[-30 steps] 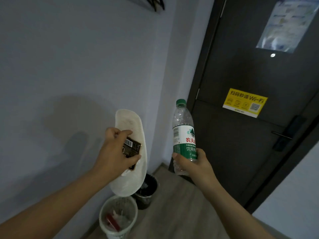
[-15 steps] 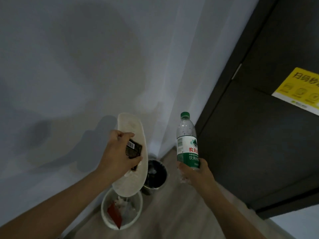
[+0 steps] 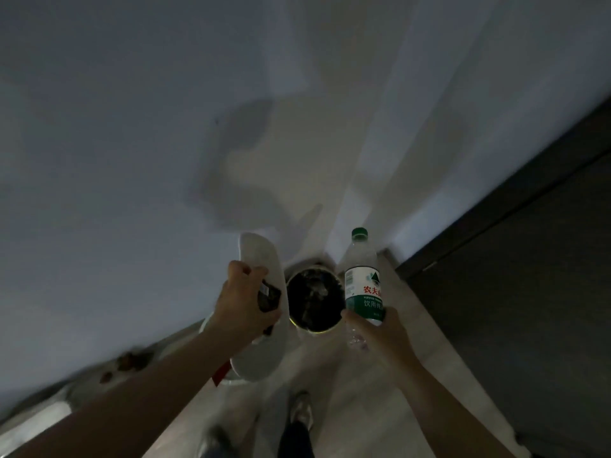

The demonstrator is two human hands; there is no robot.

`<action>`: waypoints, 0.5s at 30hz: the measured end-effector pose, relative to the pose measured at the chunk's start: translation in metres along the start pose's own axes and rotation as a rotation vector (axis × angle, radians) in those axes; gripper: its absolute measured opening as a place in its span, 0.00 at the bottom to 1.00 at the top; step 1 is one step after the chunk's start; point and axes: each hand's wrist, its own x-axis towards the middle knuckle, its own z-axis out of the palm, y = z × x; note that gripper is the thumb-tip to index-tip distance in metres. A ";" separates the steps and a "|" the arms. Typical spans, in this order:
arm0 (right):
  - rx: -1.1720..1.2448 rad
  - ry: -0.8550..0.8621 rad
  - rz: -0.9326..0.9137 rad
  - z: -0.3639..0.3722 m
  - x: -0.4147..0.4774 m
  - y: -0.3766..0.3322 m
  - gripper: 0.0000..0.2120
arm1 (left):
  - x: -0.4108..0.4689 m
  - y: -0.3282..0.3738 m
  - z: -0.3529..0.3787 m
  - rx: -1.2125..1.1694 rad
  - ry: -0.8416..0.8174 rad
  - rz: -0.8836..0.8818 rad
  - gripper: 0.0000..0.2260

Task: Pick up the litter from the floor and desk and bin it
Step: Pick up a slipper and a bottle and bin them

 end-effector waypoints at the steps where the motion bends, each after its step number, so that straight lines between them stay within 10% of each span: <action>1: -0.016 -0.031 0.028 0.000 0.015 0.005 0.29 | 0.004 -0.006 0.011 0.008 -0.011 -0.039 0.36; 15: -0.126 -0.101 0.349 0.053 0.166 0.110 0.33 | 0.068 -0.137 0.153 0.218 -0.231 -0.253 0.33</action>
